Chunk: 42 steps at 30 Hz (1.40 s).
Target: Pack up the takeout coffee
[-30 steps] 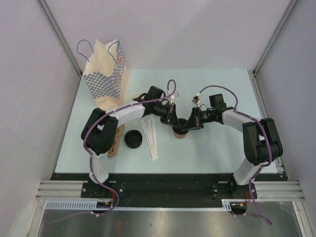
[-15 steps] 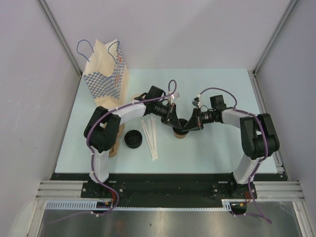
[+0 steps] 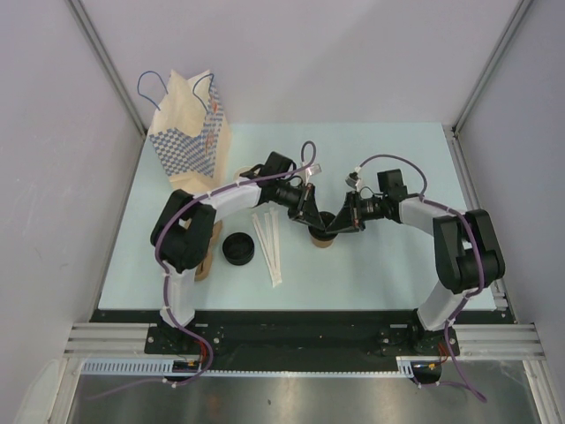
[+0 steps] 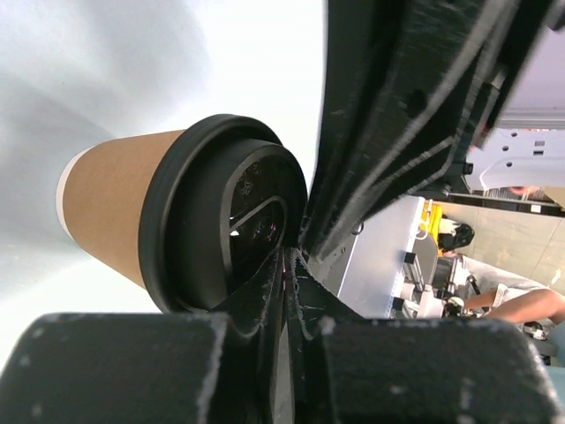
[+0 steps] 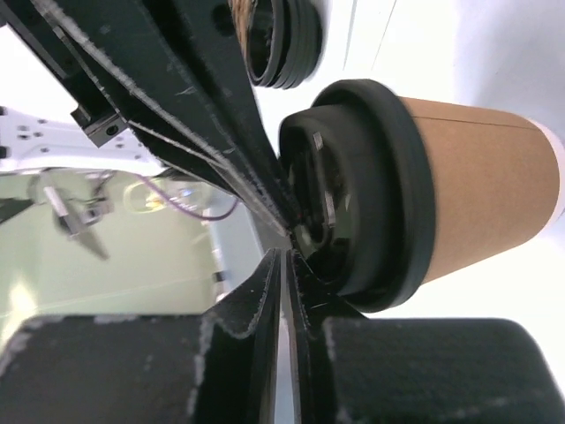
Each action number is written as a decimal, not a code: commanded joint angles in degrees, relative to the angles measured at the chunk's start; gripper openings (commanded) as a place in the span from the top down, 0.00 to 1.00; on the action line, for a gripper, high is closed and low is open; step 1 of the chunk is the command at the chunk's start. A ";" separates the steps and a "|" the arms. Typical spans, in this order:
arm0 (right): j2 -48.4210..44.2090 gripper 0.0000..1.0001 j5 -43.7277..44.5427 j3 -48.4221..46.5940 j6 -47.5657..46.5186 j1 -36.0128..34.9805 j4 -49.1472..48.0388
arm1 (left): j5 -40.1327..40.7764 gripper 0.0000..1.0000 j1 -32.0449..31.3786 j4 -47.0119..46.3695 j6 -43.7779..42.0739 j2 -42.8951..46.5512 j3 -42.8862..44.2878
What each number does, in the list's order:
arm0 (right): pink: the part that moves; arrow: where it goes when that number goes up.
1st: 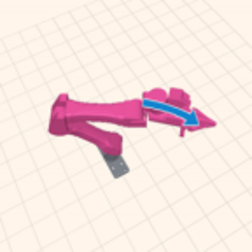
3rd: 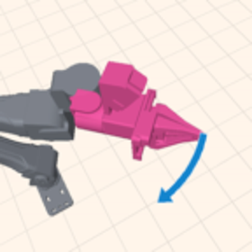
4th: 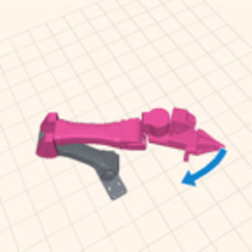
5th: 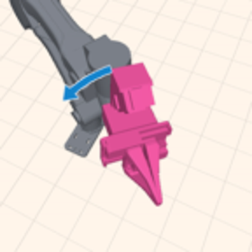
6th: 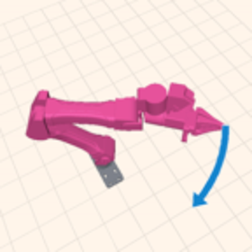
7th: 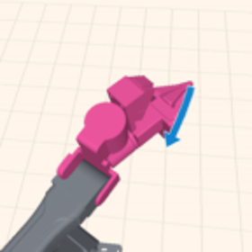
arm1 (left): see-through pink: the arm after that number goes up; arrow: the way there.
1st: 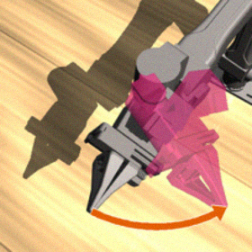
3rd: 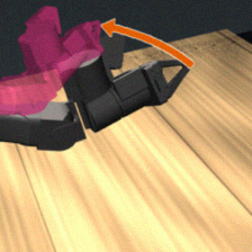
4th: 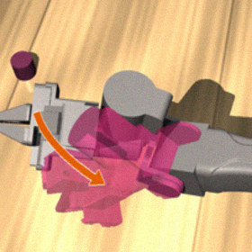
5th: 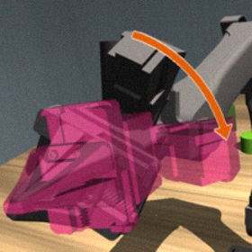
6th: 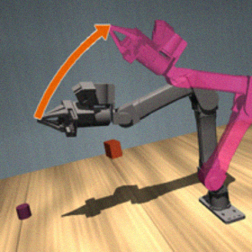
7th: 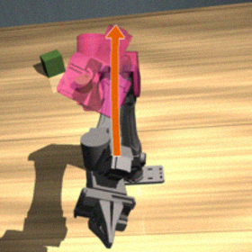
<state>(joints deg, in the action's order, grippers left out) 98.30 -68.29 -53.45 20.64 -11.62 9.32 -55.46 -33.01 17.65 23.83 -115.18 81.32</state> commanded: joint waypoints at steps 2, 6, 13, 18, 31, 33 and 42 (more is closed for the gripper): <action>-7.76 0.87 4.49 0.72 3.95 -1.57 -6.15 | 3.43 0.88 0.32 -1.48 -1.25 3.37 3.40; -12.34 0.85 4.22 0.45 8.27 0.27 -8.00 | 5.09 0.77 0.93 0.71 -1.94 8.72 6.74; -17.97 0.65 8.78 -0.60 5.65 4.40 -2.22 | 21.69 0.62 0.85 18.53 -13.70 11.20 14.92; -19.46 0.52 16.59 -1.57 -2.00 5.37 5.60 | 31.36 0.56 0.06 24.61 -21.01 9.62 18.17; -20.17 0.39 20.30 -1.57 -5.52 7.84 9.13 | 34.20 0.56 -4.34 25.34 -25.94 5.58 18.61; -20.17 0.38 20.48 -1.57 -5.70 8.19 9.57 | 33.67 0.56 -5.04 24.98 -26.38 5.22 18.53; -20.43 0.36 20.30 -1.57 -5.61 9.86 10.54 | 33.66 0.55 -7.24 23.66 -26.56 3.29 18.35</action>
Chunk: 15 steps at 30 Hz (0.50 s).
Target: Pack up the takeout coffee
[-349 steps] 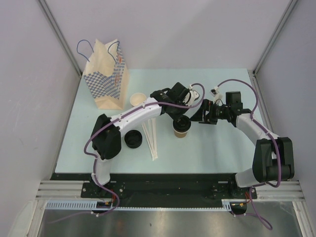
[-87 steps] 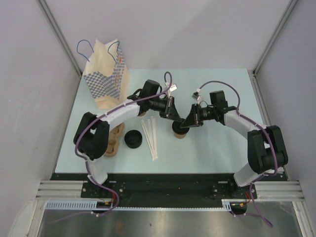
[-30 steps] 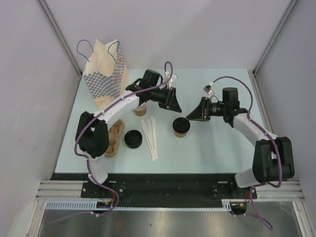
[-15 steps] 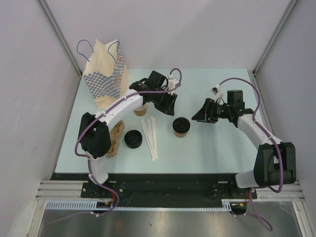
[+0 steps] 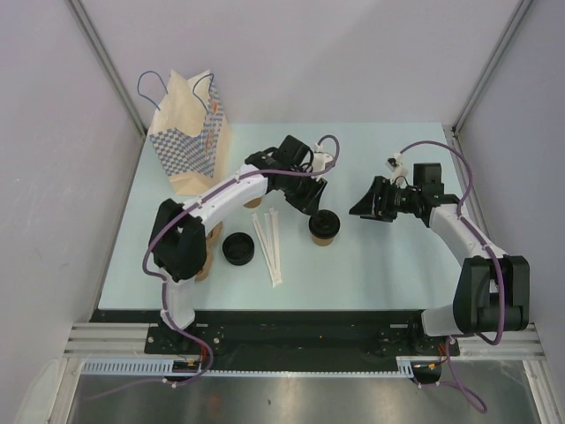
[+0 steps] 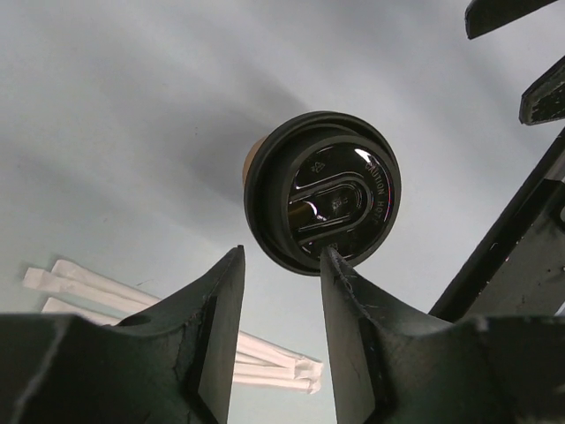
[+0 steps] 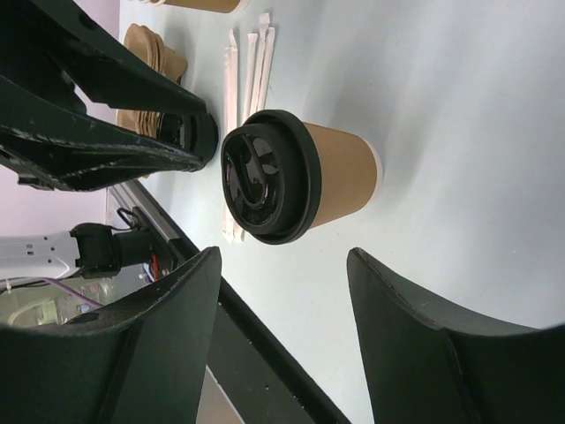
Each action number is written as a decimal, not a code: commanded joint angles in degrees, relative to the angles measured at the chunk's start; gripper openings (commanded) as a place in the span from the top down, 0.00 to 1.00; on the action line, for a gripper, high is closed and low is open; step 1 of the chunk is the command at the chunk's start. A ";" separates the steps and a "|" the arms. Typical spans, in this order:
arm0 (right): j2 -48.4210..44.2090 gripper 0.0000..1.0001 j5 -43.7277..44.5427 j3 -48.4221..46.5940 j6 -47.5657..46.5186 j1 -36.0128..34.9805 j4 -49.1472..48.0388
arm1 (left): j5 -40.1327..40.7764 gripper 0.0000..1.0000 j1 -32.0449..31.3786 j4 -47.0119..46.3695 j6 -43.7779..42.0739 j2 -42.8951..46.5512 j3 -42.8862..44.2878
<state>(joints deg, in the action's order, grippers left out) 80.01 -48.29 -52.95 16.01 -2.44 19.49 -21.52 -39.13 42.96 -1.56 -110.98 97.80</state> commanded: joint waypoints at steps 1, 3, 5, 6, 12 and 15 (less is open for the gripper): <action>-2.22 0.36 0.22 -1.98 -1.07 0.85 0.38 | -0.28 0.55 -1.21 -1.91 -1.25 -0.99 1.87; -2.22 0.35 0.13 -2.07 -1.07 1.12 0.29 | 0.16 0.56 -1.56 -2.35 -1.25 -1.61 1.96; -2.22 0.36 0.13 -2.07 -0.98 1.29 0.38 | 0.34 0.57 -1.73 -2.36 -1.34 -2.40 2.31; -2.31 0.35 0.13 -2.07 -0.89 1.29 0.29 | 0.86 0.57 -1.73 -2.44 -1.42 -3.18 2.31; -2.31 0.36 -0.22 -2.07 -0.98 1.65 0.38 | 1.92 0.67 -1.73 -2.88 -1.95 -4.77 3.10; -2.40 0.36 -0.49 -1.98 -1.07 1.82 0.47 | 2.27 0.76 -1.73 -2.97 -1.86 -5.04 3.71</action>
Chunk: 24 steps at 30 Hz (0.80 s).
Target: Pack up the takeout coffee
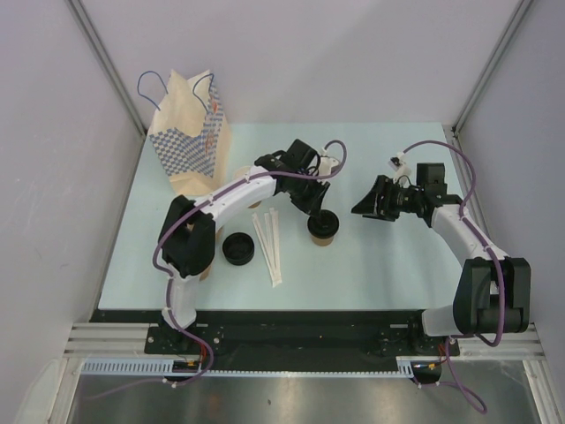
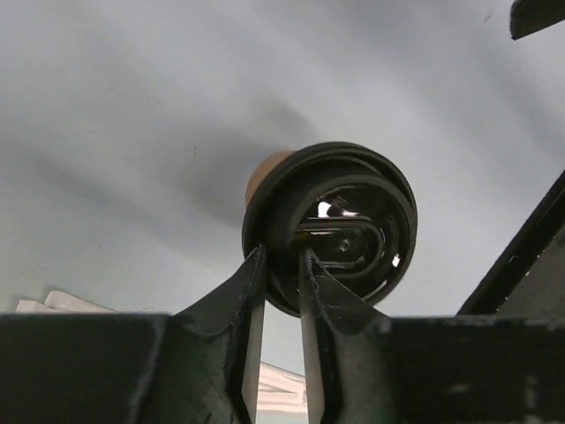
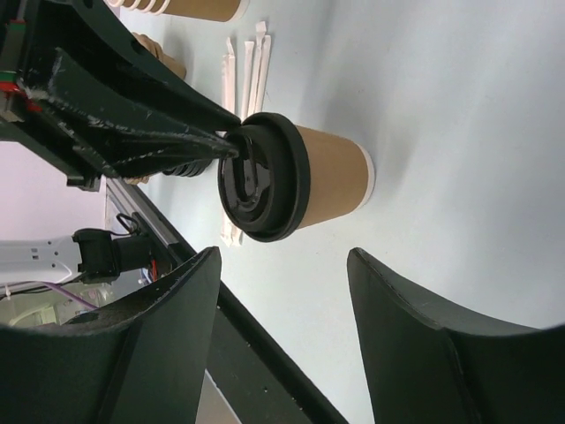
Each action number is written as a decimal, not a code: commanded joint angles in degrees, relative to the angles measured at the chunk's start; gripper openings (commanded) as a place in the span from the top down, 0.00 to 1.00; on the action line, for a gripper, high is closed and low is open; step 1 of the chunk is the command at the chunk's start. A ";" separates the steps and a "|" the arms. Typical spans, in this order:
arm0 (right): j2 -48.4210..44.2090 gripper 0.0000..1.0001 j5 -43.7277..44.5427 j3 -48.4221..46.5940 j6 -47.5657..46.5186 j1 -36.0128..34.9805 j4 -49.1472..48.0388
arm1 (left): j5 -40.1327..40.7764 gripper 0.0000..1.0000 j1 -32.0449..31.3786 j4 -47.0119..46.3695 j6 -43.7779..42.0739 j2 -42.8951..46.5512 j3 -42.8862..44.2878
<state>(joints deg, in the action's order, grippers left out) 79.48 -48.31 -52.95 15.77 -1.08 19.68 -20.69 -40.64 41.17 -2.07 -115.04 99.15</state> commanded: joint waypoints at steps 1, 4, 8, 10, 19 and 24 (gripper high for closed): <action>-1.96 0.35 -0.38 -2.07 -0.92 0.47 0.36 | 1.61 0.80 -0.23 -1.09 -1.36 -1.15 2.71; -1.79 0.35 -0.55 -2.07 -0.83 0.55 0.18 | 2.40 0.90 -0.23 -0.56 -2.06 -1.32 3.85; -1.88 0.35 -0.55 -2.07 -0.65 0.64 -0.08 | 4.77 0.99 0.30 1.45 -4.96 -1.67 5.95; -2.05 0.35 -0.55 -1.98 -0.65 0.64 -0.08 | 5.83 1.00 1.09 1.99 -6.10 -1.50 7.10; -1.88 0.35 -0.82 -2.07 -0.74 0.73 -0.17 | 14.79 1.00 5.39 3.74 -15.24 -2.38 11.23; -1.52 0.34 -0.90 -2.07 -0.30 0.64 -0.87 | 16.47 1.00 8.03 4.88 -18.85 -4.22 11.85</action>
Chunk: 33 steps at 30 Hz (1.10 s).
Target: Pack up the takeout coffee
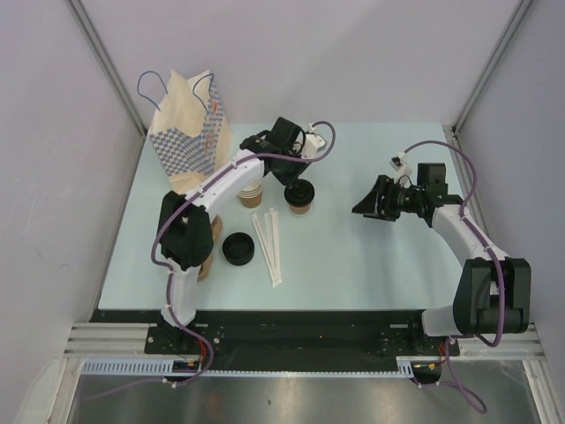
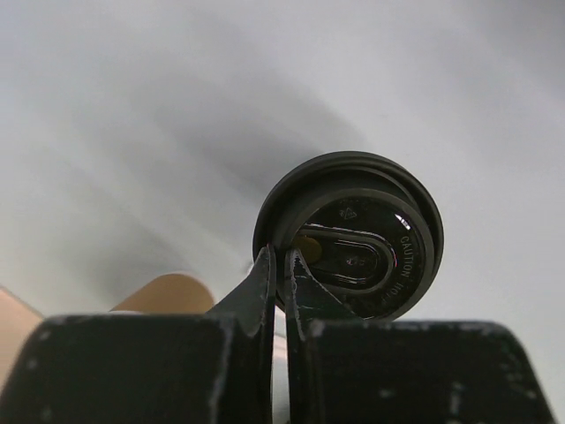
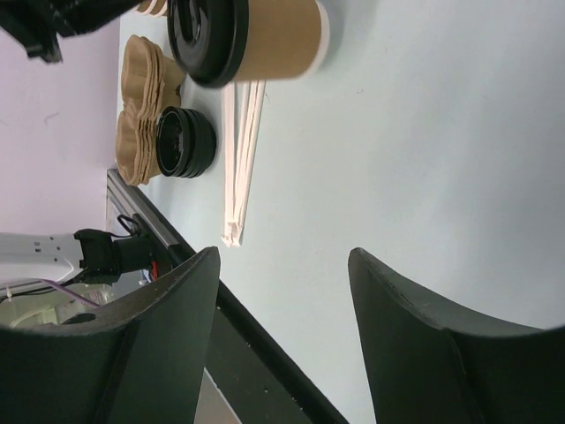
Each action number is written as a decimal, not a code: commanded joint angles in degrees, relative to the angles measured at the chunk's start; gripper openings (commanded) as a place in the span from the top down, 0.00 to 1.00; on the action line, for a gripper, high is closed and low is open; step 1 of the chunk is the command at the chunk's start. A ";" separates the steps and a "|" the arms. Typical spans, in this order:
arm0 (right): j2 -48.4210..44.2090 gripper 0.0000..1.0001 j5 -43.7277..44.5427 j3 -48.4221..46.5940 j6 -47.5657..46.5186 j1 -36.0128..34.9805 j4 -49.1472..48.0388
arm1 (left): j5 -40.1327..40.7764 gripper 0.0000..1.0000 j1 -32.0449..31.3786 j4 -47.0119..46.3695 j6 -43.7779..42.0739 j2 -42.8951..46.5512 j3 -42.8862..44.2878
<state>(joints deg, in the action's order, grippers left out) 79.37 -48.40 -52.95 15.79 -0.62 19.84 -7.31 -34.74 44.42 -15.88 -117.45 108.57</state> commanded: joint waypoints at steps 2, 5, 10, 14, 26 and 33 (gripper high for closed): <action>-1.33 0.34 -0.90 -2.07 -0.24 0.18 -1.11 | 3.36 1.00 2.84 1.11 -5.92 -1.99 2.17; -1.24 0.34 -0.90 -2.07 -0.06 0.18 -1.64 | 3.36 1.00 3.45 0.93 -6.45 -2.61 1.99; -1.33 0.33 -0.99 -2.07 -0.15 0.27 -1.38 | 2.65 0.96 4.33 1.63 -6.53 -3.14 2.17; -1.33 0.32 -1.08 -2.07 -0.24 0.18 -1.55 | 2.13 0.73 4.33 1.98 -5.57 -2.26 2.69; -1.50 0.29 -3.10 -2.07 1.96 0.18 -3.84 | -3.14 0.39 8.10 9.97 -0.38 1.69 20.26; -2.91 0.27 -2.58 -3.21 0.38 0.18 -2.00 | -12.64 0.19 22.68 9.28 5.94 9.07 26.25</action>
<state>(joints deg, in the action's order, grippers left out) 79.26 -50.24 -53.10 17.04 -0.62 18.13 -14.90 -21.34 53.54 -14.13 -116.14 131.22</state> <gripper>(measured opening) 0.726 0.783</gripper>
